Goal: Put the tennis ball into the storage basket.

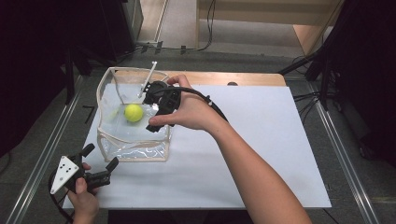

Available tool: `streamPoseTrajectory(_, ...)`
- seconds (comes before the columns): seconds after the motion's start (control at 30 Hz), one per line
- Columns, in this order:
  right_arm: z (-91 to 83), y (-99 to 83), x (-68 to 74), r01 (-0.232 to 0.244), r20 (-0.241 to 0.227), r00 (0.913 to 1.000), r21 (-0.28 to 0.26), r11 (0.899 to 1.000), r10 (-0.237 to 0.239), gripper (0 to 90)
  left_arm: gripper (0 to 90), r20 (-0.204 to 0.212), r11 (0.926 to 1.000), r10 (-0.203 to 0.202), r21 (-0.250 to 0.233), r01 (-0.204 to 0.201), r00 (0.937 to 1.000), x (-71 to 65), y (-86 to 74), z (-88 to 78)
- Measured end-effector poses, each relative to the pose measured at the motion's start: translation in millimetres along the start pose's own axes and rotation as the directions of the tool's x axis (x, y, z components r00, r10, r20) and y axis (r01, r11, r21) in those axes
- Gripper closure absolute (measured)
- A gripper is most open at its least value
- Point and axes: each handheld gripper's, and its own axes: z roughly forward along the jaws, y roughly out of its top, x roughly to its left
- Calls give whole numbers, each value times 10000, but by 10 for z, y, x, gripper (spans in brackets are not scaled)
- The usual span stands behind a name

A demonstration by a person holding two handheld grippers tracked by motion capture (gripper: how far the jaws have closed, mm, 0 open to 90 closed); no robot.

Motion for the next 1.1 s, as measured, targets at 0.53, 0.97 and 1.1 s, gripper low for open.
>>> streamPoseTrajectory(0.53, -122, -217, -27, -149, 139, 9998, -171, 9997, 152, 113, 0, -30, 10000, 75, 52, -75, 10000, -3, 1, 3)
streamPoseTrajectory(0.97, -165, -387, -57, -279, 371, 9989, -216, 9994, 286, 113, 0, -13, 9999, 103, 59, -103, 9999, -6, 1, 9)
streamPoseTrajectory(1.1, -169, -428, -56, -347, 398, 9986, -203, 9992, 355, 113, 0, -24, 9999, 105, 58, -105, 9999, -7, 1, 11)
